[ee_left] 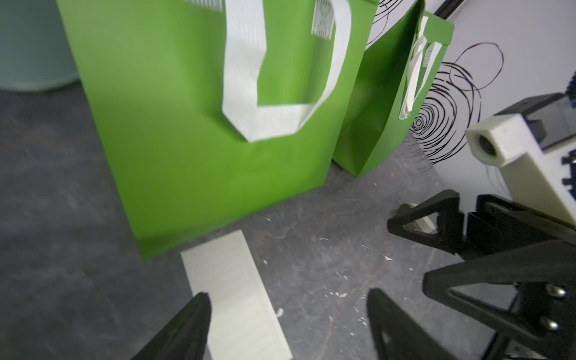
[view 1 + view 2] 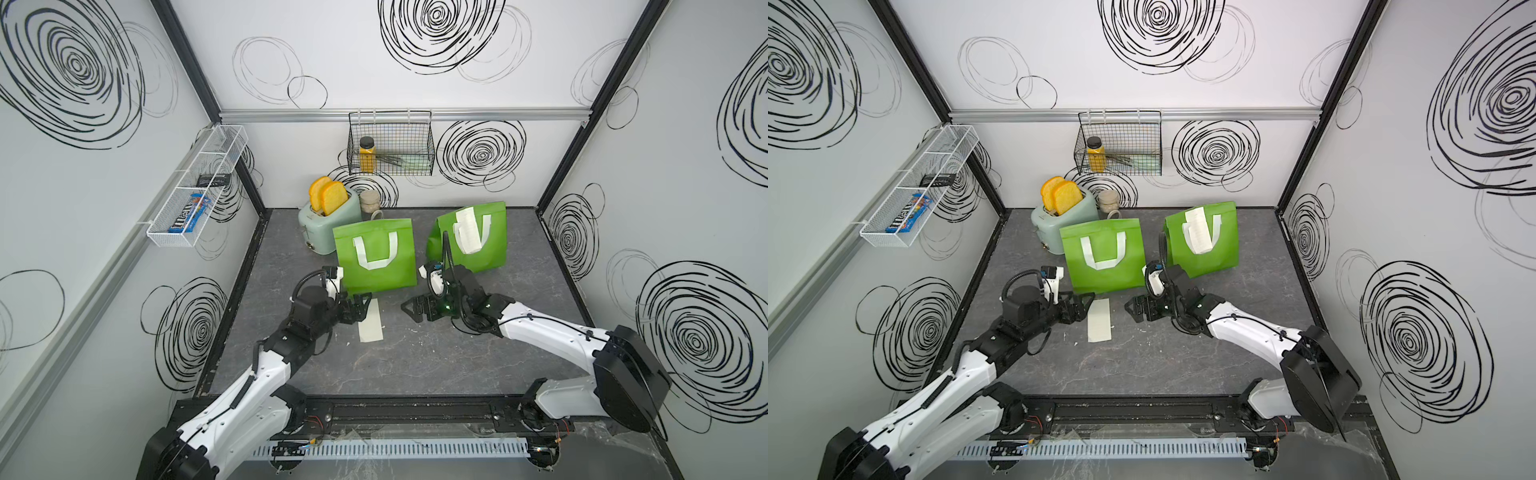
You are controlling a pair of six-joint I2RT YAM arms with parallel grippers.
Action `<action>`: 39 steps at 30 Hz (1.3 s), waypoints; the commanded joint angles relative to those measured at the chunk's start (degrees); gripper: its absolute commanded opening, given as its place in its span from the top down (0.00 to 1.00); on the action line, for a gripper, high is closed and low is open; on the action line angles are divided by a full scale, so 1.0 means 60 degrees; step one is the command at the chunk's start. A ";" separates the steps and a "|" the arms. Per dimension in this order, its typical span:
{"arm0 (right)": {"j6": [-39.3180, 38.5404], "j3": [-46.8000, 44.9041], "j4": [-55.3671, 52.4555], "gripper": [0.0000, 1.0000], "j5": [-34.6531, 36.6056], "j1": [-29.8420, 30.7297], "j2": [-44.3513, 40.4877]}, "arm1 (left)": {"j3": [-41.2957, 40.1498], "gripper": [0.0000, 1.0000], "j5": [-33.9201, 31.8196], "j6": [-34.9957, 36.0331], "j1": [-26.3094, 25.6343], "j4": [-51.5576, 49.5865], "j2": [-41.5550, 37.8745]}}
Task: Staple the receipts to the bags
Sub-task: Move the receipt to the center of the board.
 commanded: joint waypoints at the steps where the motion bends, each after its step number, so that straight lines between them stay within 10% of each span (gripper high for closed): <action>1: 0.0243 -0.0011 0.0381 0.03 -0.0118 0.0084 0.0056 | -0.0545 0.40 -0.1029 -0.1292 -0.0751 0.1179 0.0655; 9: 0.0125 -0.0137 -0.0163 0.03 0.0184 0.0092 -0.0625 | -0.0244 0.78 -0.1331 -0.1211 -0.1565 0.2698 0.3955; 24: 0.0145 -0.1472 -0.0198 0.03 0.0361 0.0043 -0.2374 | -0.1206 0.77 -0.2151 -0.4064 -0.5411 0.4322 0.5079; 30: 0.0695 -0.2075 0.0403 0.09 -0.0417 0.0110 -0.2042 | -0.0616 0.69 -0.2346 -0.3876 -0.5151 0.2677 0.3854; 39: 0.1444 -0.1743 0.1192 0.39 -0.1052 0.0630 -0.0013 | -0.0776 0.99 -0.1524 -0.2551 -0.3145 0.1937 0.2982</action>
